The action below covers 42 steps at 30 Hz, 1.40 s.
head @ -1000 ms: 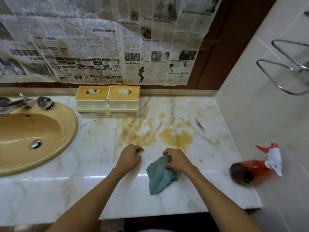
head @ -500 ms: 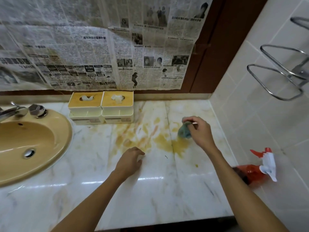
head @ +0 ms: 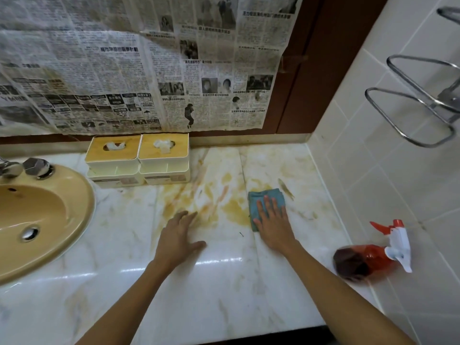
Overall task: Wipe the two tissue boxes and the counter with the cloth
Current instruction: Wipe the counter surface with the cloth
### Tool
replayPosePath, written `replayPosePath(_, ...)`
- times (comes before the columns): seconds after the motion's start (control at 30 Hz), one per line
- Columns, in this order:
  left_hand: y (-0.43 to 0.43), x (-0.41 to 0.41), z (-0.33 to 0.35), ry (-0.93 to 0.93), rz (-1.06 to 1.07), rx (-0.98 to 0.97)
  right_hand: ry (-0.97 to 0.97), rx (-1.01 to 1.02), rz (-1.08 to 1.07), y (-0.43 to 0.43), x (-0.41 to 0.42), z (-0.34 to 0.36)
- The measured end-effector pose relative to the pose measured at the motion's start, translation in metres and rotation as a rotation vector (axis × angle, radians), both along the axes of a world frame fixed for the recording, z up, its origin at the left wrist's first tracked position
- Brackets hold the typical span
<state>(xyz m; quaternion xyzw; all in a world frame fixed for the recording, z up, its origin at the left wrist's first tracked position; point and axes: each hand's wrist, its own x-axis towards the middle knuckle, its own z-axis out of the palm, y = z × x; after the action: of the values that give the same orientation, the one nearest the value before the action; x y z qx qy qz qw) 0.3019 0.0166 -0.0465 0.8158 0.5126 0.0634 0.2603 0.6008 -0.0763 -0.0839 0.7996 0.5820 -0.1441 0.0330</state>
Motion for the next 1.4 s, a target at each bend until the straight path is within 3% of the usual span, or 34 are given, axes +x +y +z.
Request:
replayPosePath(0.3, 0.051, -0.058, 0.008, 0.189, 0.242, -0.276, 0.003, 0.093, -0.213, 0.052, -0.012, -0.011)
replayPosePath(0.53, 0.056, -0.057, 0.015, 0.397, 0.116, -0.31, 0.037, 0.139, 0.263, 0.026, -0.072, -0.015)
replayPosePath(0.63, 0.055, -0.058, 0.017, 0.492, 0.072, -0.265, 0.027, 0.129, 0.336, 0.009, -0.059, -0.016)
replayPosePath(0.83, 0.088, -0.063, 0.035, 0.588, -0.058, -0.261, 0.045, 0.064, 0.035, 0.071, -0.03, -0.008)
replayPosePath(0.97, 0.106, -0.086, 0.037, 0.519, 0.046, -0.217, 0.096, 0.076, -0.067, 0.111, -0.062, -0.005)
replayPosePath(1.2, 0.107, -0.098, 0.035, 0.57, 0.059, -0.2, 0.107, 0.218, 0.325, 0.088, -0.172, -0.022)
replayPosePath(1.4, 0.107, -0.11, 0.03, 0.498, 0.091, -0.189, 0.197, 0.212, 0.775, 0.051, -0.182, -0.028)
